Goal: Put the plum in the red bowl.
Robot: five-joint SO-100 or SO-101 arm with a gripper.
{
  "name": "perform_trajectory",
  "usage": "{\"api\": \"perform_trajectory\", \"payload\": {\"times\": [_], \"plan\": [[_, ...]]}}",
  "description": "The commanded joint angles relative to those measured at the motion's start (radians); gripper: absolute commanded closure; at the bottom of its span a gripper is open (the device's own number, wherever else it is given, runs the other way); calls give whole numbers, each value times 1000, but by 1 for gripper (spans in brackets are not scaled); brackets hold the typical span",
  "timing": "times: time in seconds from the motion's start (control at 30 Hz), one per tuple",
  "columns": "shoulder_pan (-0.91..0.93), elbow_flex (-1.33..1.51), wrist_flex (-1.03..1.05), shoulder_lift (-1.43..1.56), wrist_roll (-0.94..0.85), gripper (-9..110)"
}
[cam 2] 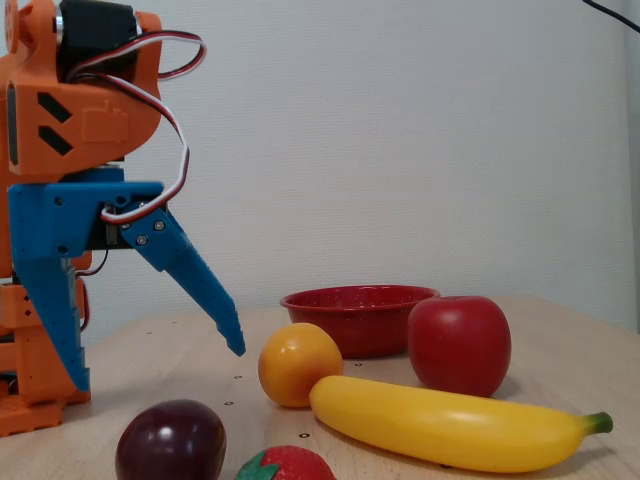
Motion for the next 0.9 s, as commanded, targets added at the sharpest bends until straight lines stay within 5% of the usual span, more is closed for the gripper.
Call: {"api": "perform_trajectory", "payload": {"times": [0.0,0.87], "plan": [[-38,-9,3,51,37,55],[-11,15,-178,-107,87,55]]}}
